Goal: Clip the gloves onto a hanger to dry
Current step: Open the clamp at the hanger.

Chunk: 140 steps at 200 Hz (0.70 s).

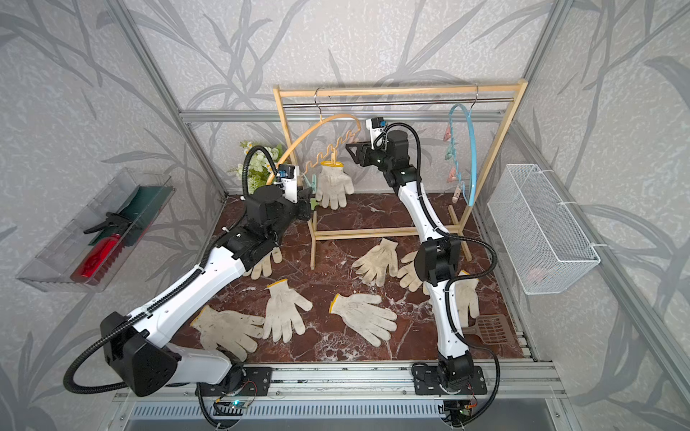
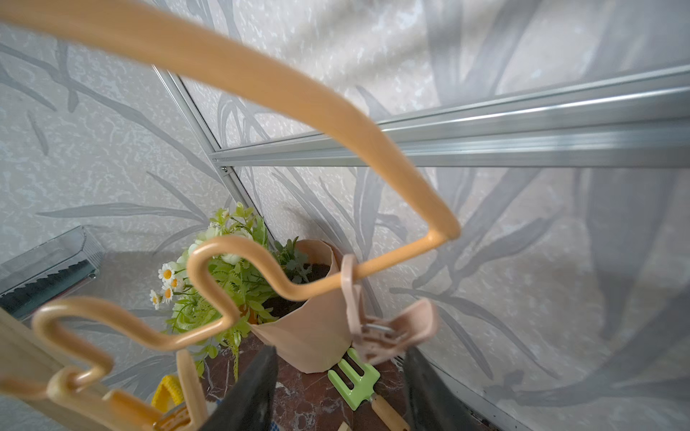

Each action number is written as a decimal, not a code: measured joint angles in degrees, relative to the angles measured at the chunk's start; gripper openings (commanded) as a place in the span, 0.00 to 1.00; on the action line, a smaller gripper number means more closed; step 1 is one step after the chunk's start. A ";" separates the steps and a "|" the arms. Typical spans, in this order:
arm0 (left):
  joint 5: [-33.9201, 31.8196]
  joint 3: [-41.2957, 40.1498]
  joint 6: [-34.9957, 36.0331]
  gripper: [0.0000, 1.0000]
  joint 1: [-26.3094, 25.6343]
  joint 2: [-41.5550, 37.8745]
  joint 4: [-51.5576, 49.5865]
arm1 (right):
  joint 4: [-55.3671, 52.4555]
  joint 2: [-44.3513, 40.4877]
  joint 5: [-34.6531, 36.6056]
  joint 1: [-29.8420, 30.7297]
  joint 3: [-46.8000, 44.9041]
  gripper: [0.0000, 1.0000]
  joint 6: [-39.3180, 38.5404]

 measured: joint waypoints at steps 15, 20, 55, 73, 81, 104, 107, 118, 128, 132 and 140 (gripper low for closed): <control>0.00 0.17 0.17 0.30 0.17 0.02 0.00 | 0.31 0.00 -0.04 -0.04 0.00 0.55 0.61; 0.00 0.20 0.20 0.29 0.26 0.02 0.00 | 0.55 0.00 -0.04 -0.04 0.00 0.54 0.87; 0.00 0.20 0.37 0.29 0.70 0.04 -0.02 | 2.80 0.70 -0.66 -0.24 0.09 0.54 3.23; 0.02 0.20 0.39 0.29 0.94 0.07 -0.02 | 4.09 1.60 -1.09 -0.44 0.44 0.54 4.66; 0.04 0.20 0.42 0.29 1.03 0.07 -0.02 | 4.79 2.01 -1.27 -0.55 0.48 0.54 5.38; 0.04 0.20 0.57 0.28 1.33 0.07 -0.04 | 6.40 3.13 -1.73 -0.76 0.50 0.54 7.02; 0.02 0.20 0.57 0.28 1.36 0.07 -0.04 | 6.56 3.21 -1.75 -0.79 0.50 0.54 7.21; 0.04 0.20 0.61 0.28 1.53 0.07 -0.04 | 7.15 3.58 -1.97 -0.83 0.50 0.54 7.93; 0.04 0.20 0.63 0.28 1.66 0.07 -0.04 | 7.63 3.78 -2.12 -0.92 0.50 0.54 8.35; 0.02 0.20 0.63 0.28 1.68 0.07 -0.07 | 7.87 3.80 -2.16 -0.94 0.50 0.54 8.46; 0.02 0.20 0.66 0.28 1.70 0.07 -0.07 | 8.28 3.80 -2.23 -0.94 0.50 0.54 8.81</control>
